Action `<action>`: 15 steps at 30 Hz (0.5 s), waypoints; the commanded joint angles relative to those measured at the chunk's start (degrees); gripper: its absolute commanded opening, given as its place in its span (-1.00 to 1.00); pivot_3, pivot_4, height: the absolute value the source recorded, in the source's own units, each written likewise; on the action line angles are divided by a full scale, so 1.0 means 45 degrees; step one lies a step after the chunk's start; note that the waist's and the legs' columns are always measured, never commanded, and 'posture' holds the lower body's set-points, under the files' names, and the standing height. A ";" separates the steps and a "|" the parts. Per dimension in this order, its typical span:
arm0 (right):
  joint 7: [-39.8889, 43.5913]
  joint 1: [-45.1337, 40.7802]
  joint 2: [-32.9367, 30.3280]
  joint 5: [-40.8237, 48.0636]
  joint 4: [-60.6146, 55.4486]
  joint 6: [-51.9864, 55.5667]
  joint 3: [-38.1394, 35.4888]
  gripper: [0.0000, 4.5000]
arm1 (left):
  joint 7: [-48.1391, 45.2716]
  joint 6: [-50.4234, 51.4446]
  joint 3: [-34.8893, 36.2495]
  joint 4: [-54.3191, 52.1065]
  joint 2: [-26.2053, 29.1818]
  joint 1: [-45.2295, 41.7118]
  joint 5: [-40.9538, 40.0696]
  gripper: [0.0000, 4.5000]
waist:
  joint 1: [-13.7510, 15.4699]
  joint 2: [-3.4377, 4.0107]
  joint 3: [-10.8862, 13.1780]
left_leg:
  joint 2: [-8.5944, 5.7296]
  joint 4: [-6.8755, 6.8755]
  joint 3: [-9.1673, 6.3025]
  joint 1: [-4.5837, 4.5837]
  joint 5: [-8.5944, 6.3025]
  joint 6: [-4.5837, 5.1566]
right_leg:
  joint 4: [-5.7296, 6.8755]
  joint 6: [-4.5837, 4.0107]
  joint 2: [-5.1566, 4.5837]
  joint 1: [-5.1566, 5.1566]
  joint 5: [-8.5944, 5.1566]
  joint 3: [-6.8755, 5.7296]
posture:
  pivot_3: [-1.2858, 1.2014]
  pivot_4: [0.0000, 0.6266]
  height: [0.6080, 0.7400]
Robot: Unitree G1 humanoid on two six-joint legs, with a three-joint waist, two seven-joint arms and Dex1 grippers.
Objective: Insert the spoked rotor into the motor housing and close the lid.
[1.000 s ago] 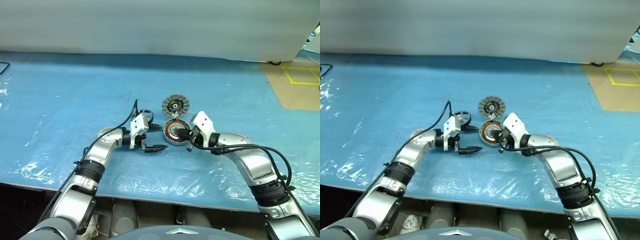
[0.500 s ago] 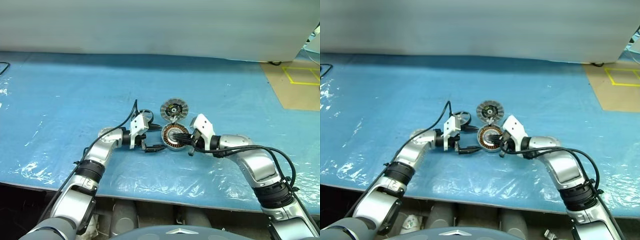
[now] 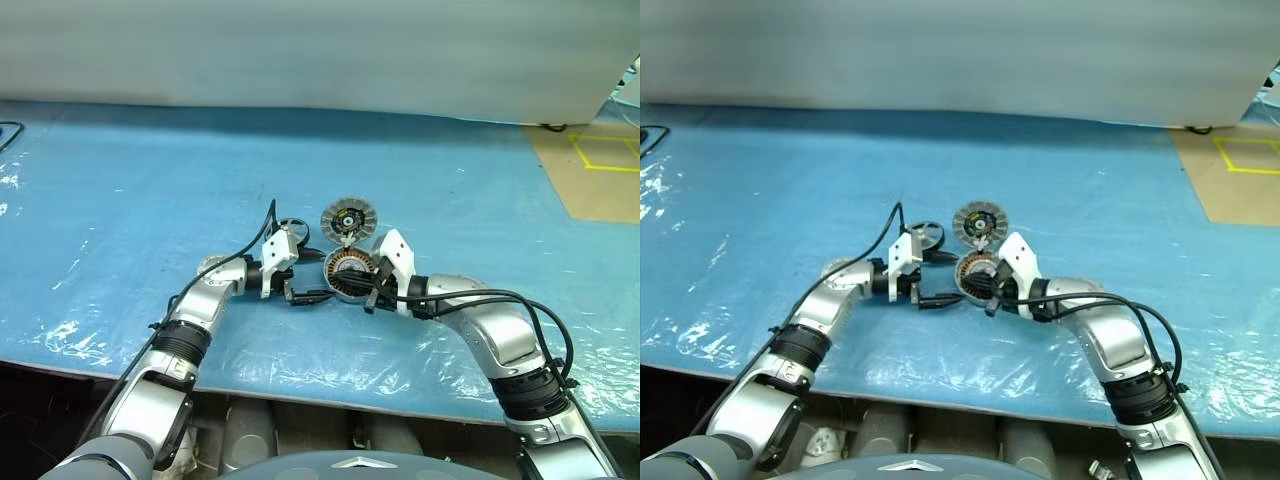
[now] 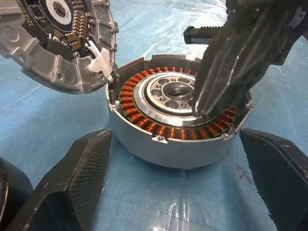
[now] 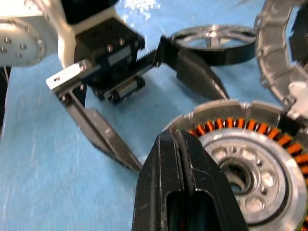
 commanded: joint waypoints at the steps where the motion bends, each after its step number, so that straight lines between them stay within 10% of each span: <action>1: -0.0005 0.0034 -0.0393 -0.0321 -0.0125 0.0050 0.0329 -0.99 | -0.0020 -0.0154 -0.0002 -0.0179 0.0001 -0.0073 -0.0029 1.00 | 0.0000 0.0000 0.0000 | 0.0000 0.0000 -0.0001 0.0000 0.0000 0.0000 | 0.0000 0.0000 0.0000 0.0000 0.0000 -0.0001 | 0.03 -0.52 1.00; 15: -0.1492 -0.0622 0.0800 0.0310 0.0865 -0.0048 -0.1200 -0.99 | -0.0056 -0.0126 -0.0005 -0.0227 0.0012 -0.0029 -0.0054 1.00 | -0.0012 0.0000 0.0000 | -0.0013 0.0027 0.0000 0.0007 0.0000 0.0001 | 0.0006 0.0012 -0.0015 0.0013 0.0009 0.0009 | 0.03 -0.52 1.00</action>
